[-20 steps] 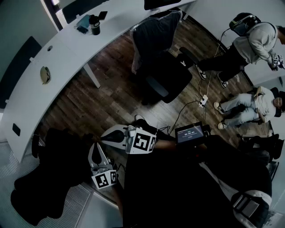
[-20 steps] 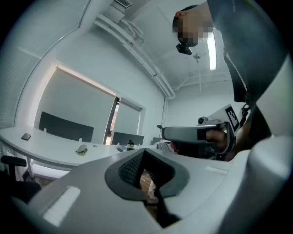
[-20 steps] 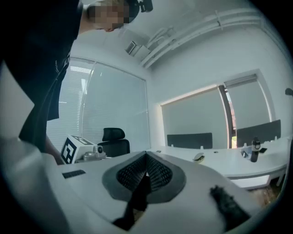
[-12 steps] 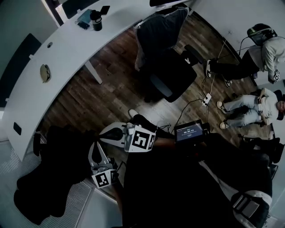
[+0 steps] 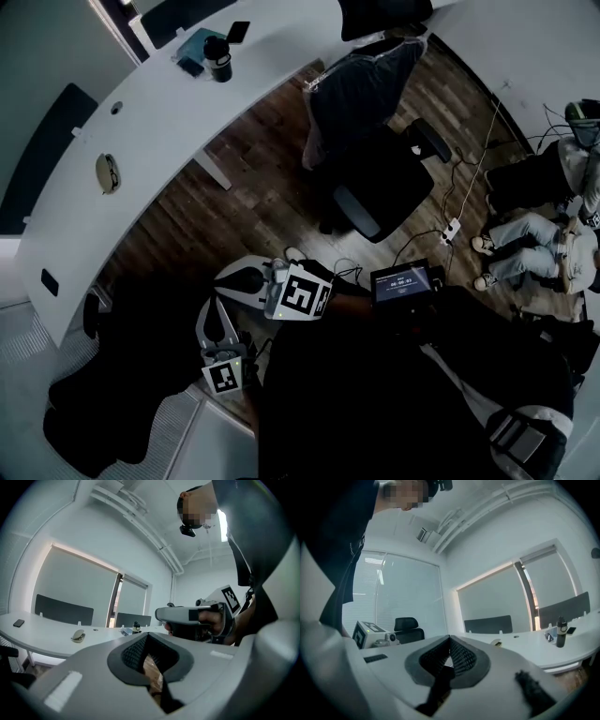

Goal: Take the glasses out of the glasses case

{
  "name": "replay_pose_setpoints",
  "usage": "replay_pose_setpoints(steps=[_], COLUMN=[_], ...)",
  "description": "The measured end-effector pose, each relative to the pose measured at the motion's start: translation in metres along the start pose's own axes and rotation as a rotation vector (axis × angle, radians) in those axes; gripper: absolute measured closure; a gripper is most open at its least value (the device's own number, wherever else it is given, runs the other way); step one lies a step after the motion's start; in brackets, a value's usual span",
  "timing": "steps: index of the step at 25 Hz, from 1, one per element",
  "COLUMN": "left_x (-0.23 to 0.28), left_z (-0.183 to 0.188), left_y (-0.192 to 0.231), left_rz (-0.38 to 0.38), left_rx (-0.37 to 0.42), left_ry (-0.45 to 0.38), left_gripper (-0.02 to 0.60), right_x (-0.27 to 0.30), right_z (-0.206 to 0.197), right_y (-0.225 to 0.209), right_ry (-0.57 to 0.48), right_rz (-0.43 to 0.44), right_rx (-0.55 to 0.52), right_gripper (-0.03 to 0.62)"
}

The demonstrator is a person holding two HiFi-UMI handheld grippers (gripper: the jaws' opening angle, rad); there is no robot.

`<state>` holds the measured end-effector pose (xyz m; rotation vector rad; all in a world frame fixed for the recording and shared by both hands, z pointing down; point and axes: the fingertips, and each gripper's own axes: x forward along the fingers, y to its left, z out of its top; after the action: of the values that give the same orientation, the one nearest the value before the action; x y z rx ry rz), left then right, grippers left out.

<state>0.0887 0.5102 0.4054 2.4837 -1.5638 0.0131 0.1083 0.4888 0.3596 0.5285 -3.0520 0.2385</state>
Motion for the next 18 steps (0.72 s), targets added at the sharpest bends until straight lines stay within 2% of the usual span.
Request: replay_pose_setpoints(steps=[6, 14, 18], left_x=[0.039, 0.070, 0.078], left_z=[0.018, 0.020, 0.021], left_y=[0.008, 0.020, 0.029], left_rz=[0.063, 0.152, 0.161], left_rx=[-0.006, -0.014, -0.017], left_ry=[-0.005, 0.006, 0.013], left_gripper=[0.575, 0.574, 0.575], right_x=[0.005, 0.012, 0.026], right_z=[0.011, 0.014, 0.008], right_y=[-0.043, -0.078, -0.088], right_ry=[-0.023, -0.052, -0.030], right_rz=[0.037, 0.073, 0.085], right_rx=[0.021, 0.048, 0.070], right_gripper=[0.586, 0.586, 0.586])
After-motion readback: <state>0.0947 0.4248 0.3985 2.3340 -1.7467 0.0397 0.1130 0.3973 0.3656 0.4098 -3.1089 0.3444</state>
